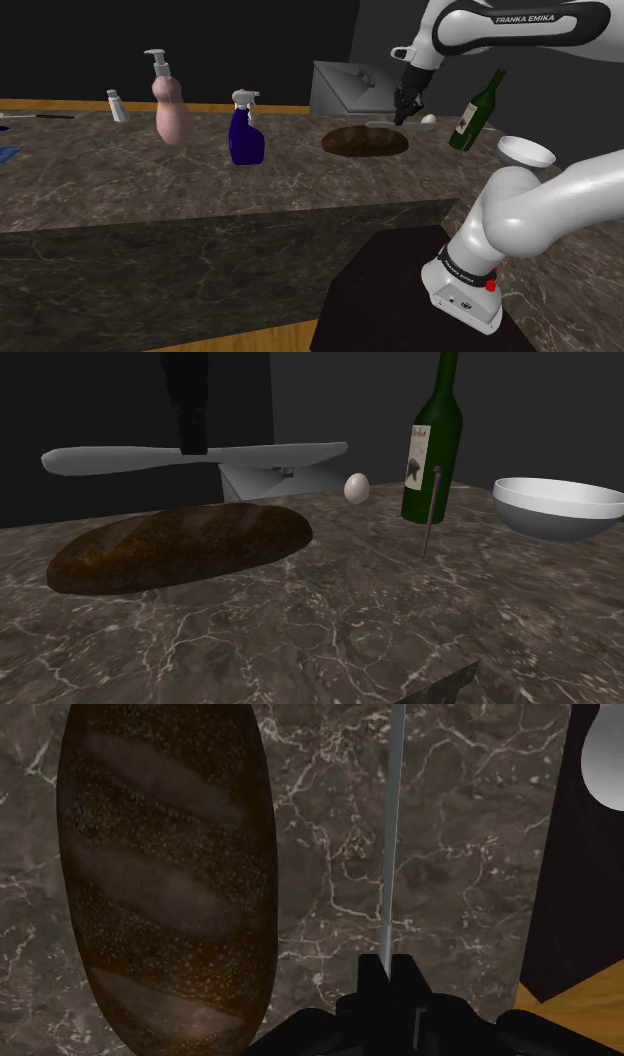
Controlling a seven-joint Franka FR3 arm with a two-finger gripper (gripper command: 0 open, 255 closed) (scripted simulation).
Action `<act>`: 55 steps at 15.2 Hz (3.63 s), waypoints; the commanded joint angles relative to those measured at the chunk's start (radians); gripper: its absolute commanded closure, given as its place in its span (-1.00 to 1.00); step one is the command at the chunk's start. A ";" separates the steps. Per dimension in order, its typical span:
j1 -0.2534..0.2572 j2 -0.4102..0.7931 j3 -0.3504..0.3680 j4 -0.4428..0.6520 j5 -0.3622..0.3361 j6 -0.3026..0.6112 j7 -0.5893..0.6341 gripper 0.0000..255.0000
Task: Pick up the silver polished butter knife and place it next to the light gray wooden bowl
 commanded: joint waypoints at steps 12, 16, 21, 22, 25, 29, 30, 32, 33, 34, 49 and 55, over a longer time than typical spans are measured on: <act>-0.054 0.120 -0.299 0.178 -0.089 -0.006 -0.337 1.00; -0.036 0.198 -0.414 0.267 -0.079 -0.001 -0.452 1.00; 0.021 0.335 -0.596 0.402 -0.015 0.008 -0.621 1.00; 0.040 0.371 -0.642 0.432 0.009 0.010 -0.662 1.00; 0.120 0.528 -0.829 0.530 0.140 0.013 -0.819 1.00; -0.085 0.955 -0.888 0.697 0.554 -0.063 -1.171 1.00; -0.181 0.991 -0.824 0.742 0.582 -0.081 -1.199 1.00; -0.277 1.053 -0.777 0.794 0.633 -0.098 -1.242 1.00; -0.275 1.055 -0.776 0.781 0.635 -0.085 -1.244 1.00; -0.274 1.057 -0.774 0.769 0.637 -0.073 -1.247 1.00; -0.289 1.113 -0.724 0.622 0.706 0.096 -1.299 1.00; -0.310 1.147 -0.691 0.580 0.745 0.157 -1.325 1.00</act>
